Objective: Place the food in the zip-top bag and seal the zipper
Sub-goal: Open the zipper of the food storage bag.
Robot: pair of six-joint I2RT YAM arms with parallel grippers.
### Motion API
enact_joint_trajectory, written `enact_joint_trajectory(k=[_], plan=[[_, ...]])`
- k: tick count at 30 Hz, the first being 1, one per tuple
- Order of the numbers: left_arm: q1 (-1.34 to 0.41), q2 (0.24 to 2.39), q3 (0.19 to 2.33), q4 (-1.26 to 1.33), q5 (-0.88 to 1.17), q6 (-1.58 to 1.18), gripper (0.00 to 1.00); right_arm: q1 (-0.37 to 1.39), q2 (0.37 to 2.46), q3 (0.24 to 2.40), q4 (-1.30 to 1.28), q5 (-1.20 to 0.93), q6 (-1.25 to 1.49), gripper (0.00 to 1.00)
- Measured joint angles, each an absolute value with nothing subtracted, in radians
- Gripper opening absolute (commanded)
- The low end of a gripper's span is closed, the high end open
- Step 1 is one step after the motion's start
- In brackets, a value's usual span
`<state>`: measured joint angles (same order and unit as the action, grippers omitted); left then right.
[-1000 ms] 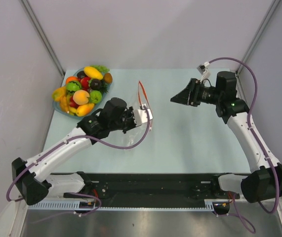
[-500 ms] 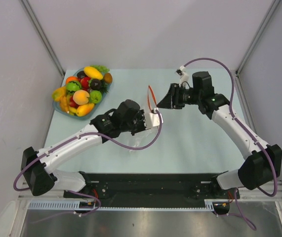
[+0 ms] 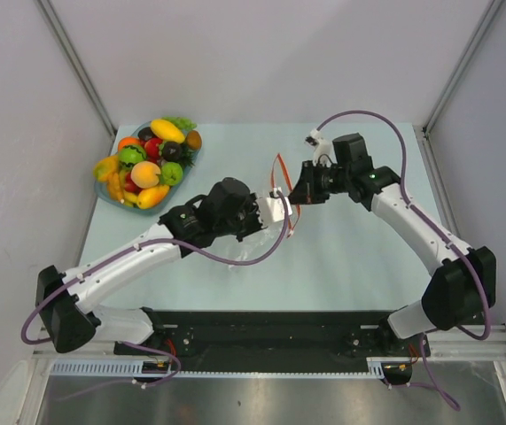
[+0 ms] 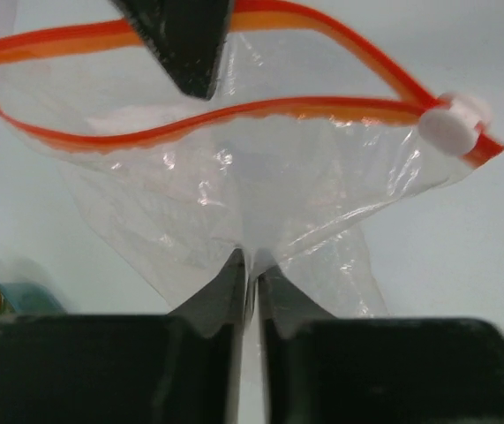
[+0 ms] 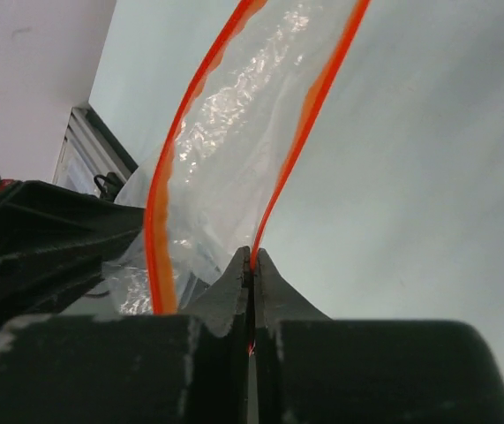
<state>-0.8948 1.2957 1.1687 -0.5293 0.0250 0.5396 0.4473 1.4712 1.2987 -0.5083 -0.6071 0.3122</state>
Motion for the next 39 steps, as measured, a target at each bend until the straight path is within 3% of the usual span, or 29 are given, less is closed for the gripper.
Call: enact_joint_trajectory(k=[1, 4, 5, 11, 18, 26, 30, 39], plan=[[-0.895, 1.288, 1.168, -0.524, 0.019, 0.509, 0.64, 0.427, 1.468, 1.298, -0.514, -0.622, 0.309, 0.00], [-0.894, 1.247, 1.169, -0.505, 0.027, 0.421, 0.97, 0.347, 1.434, 1.288, -0.522, -0.647, 0.295, 0.00], [-0.894, 1.227, 1.171, -0.500, 0.032, 0.385, 1.00, 0.308, 1.411, 1.283, -0.530, -0.656, 0.289, 0.00], [-0.847, 1.204, 1.295, -0.496, 0.098, 0.155, 1.00, 0.155, 1.227, 1.281, -0.635, -0.625, 0.223, 0.00], [-0.691, 1.270, 1.370, -0.438, 0.241, -0.136, 0.99, 0.296, 1.015, 1.253, -0.695, -0.443, 0.213, 0.00], [-0.694, 1.340, 1.344, -0.387, 0.327, -0.312, 0.95, 0.430, 1.149, 1.175, -0.554, -0.309, 0.318, 0.00], [-0.683, 1.344, 1.289, -0.361, 0.327, -0.364, 0.85, 0.481, 1.249, 1.156, -0.535, -0.247, 0.339, 0.00], [-0.677, 1.425, 1.271, -0.363, 0.302, -0.444, 0.83, 0.575, 1.294, 1.173, -0.469, -0.186, 0.348, 0.00]])
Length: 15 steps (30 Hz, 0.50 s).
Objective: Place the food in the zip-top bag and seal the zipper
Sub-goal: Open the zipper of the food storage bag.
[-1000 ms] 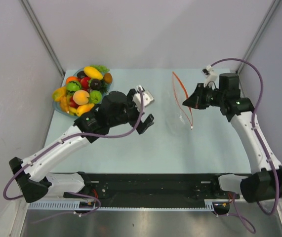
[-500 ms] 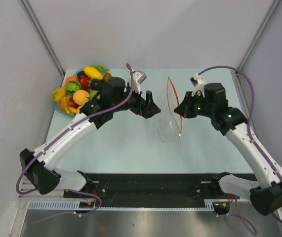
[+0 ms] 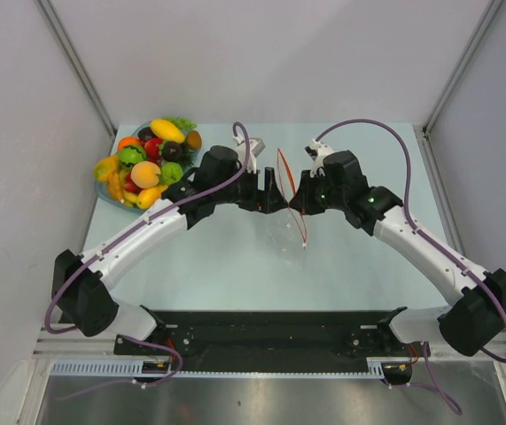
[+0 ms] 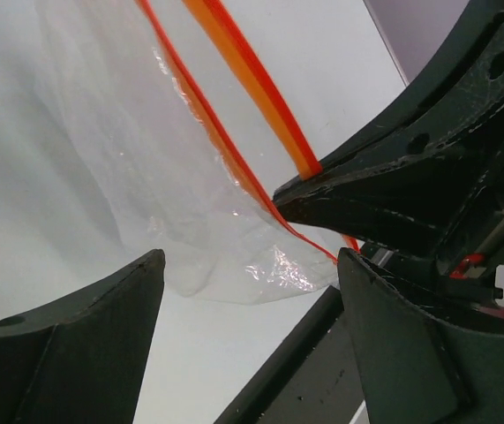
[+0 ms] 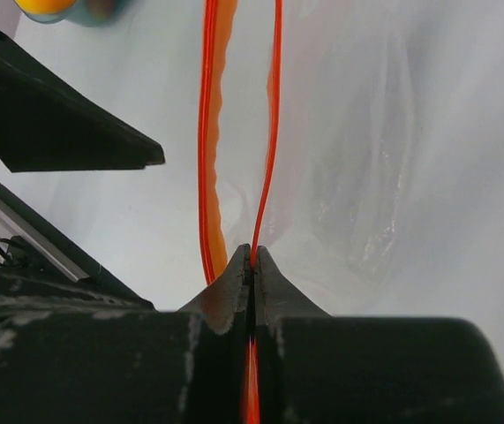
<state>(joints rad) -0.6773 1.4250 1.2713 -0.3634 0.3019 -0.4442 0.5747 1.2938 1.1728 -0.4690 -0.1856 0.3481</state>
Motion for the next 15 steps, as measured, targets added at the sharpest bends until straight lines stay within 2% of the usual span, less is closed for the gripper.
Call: enact_joint_trajectory(k=[5, 8, 11, 13, 15], plan=[[-0.674, 1.431, 1.256, -0.358, 0.302, -0.482, 0.83, 0.615, 1.361, 1.215, -0.447, -0.171, 0.349, 0.00], [-0.662, 1.433, 1.238, -0.352, 0.303, -0.510, 0.79, 0.639, 1.390, 1.239, -0.437, -0.161, 0.352, 0.00], [-0.624, 1.437, 1.210, -0.352, 0.303, -0.543, 0.70, 0.654, 1.398, 1.249, -0.435, -0.158, 0.356, 0.00], [-0.583, 1.443, 1.190, -0.352, 0.311, -0.563, 0.61, 0.662, 1.398, 1.253, -0.434, -0.154, 0.357, 0.00], [-0.545, 1.453, 1.174, -0.354, 0.313, -0.581, 0.47, 0.667, 1.398, 1.253, -0.433, -0.154, 0.358, 0.00]])
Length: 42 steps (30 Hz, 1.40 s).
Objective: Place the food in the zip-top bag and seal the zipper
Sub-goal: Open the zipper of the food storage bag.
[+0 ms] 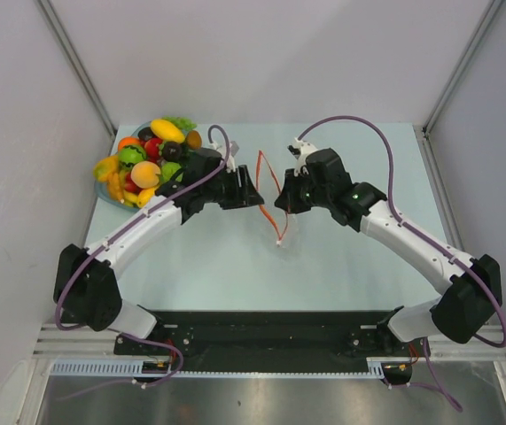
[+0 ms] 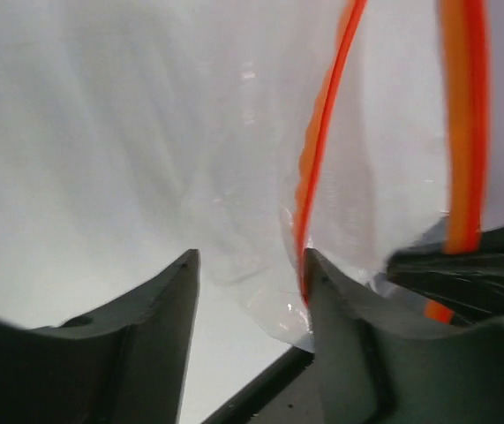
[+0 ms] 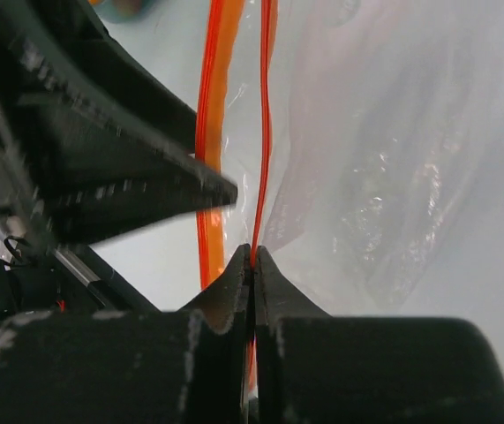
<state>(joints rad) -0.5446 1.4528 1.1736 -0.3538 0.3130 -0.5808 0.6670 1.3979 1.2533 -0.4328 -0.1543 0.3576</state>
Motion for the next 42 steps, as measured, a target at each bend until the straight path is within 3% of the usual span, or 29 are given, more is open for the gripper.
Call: enact_joint_trajectory(k=[1, 2, 5, 7, 16, 25, 27, 28, 31, 36, 39, 42], plan=[[-0.529, 1.458, 1.170, -0.356, 0.314, -0.587, 0.42, 0.668, 1.398, 1.253, -0.432, -0.154, 0.358, 0.00], [-0.518, 1.462, 1.168, -0.357, 0.314, -0.590, 0.30, 0.669, 1.398, 1.253, -0.432, -0.154, 0.358, 0.00], [-0.505, 1.465, 1.165, -0.362, 0.317, -0.588, 0.07, 0.668, 1.398, 1.253, -0.433, -0.143, 0.356, 0.00], [-0.506, 1.465, 1.165, -0.368, 0.320, -0.577, 0.00, 0.660, 1.397, 1.253, -0.438, -0.128, 0.350, 0.00], [-0.508, 1.425, 1.160, -0.481, 0.319, -0.408, 0.00, 0.562, 1.277, 1.199, -0.522, -0.039, 0.222, 0.00], [-0.544, 1.420, 1.188, -0.567, 0.376, -0.231, 0.00, 0.486, 1.159, 1.099, -0.580, -0.213, 0.178, 0.00], [-0.564, 1.435, 1.213, -0.624, 0.377, -0.181, 0.00, 0.502, 1.161, 1.093, -0.583, -0.255, 0.178, 0.13], [-0.573, 1.438, 1.221, -0.651, 0.378, -0.161, 0.00, 0.513, 1.165, 1.093, -0.581, -0.270, 0.178, 0.34], [-0.592, 1.435, 1.225, -0.713, 0.381, -0.118, 0.00, 0.537, 1.185, 1.093, -0.569, -0.289, 0.182, 0.58], [-0.602, 1.419, 1.223, -0.773, 0.397, -0.081, 0.00, 0.542, 1.232, 1.095, -0.551, -0.273, 0.178, 0.58], [-0.602, 1.414, 1.223, -0.780, 0.405, -0.076, 0.00, 0.551, 1.251, 1.108, -0.548, -0.257, 0.171, 0.51], [-0.607, 1.414, 1.227, -0.796, 0.416, -0.068, 0.00, 0.574, 1.264, 1.140, -0.543, -0.249, 0.160, 0.54]])
